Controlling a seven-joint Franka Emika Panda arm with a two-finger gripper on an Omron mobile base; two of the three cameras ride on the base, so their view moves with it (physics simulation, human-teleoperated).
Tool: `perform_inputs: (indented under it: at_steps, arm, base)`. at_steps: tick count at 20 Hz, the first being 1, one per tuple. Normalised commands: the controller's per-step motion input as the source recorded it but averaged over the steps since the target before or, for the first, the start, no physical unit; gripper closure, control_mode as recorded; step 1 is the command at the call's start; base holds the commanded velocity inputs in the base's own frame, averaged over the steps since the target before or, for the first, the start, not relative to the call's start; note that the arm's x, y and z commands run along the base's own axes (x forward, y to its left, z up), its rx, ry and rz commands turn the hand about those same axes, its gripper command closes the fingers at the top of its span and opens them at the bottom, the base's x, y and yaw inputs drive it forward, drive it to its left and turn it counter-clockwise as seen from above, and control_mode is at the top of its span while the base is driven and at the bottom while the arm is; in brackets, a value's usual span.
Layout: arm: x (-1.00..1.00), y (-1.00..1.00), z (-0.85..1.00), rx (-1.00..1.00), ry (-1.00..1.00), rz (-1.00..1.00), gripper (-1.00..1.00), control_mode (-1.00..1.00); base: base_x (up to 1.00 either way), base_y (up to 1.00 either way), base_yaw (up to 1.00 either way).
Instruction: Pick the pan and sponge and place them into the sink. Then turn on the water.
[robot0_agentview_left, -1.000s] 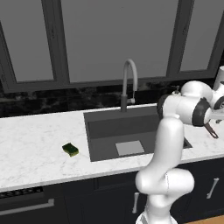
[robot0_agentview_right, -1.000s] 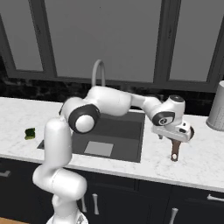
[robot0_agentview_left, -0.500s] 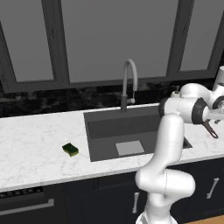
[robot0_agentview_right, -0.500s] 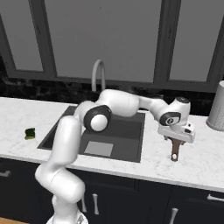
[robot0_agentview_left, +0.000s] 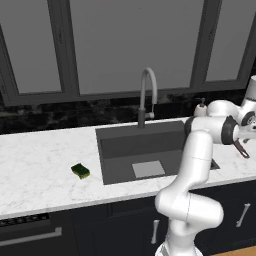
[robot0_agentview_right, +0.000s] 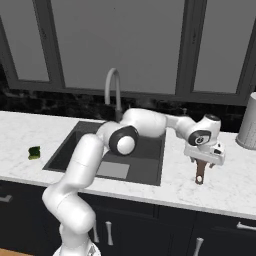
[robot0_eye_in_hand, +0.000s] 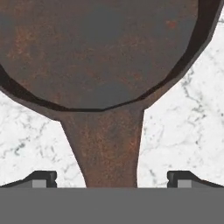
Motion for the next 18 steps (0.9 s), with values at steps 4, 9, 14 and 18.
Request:
perform_inputs:
  at_steps: [4,9,14,18]
  arm:
    - [0.15,0.00,-0.37,0.00,0.02,0.00,-1.00,-1.00]
    - [0.11,0.00,-0.27,0.00,0.01,0.00,1.00,-1.00]
    - [0.01,-0.01,0.00,0.00,0.00,0.00,1.00,-1.00]
    - [0.11,0.09,0.00,0.00,0.01,0.04,1.00,-1.00]
  base:
    - [0.00,0.00,0.00]
    - [0.00,0.00,0.00]
    - [0.00,0.00,0.00]
    - [0.00,0.00,0.00]
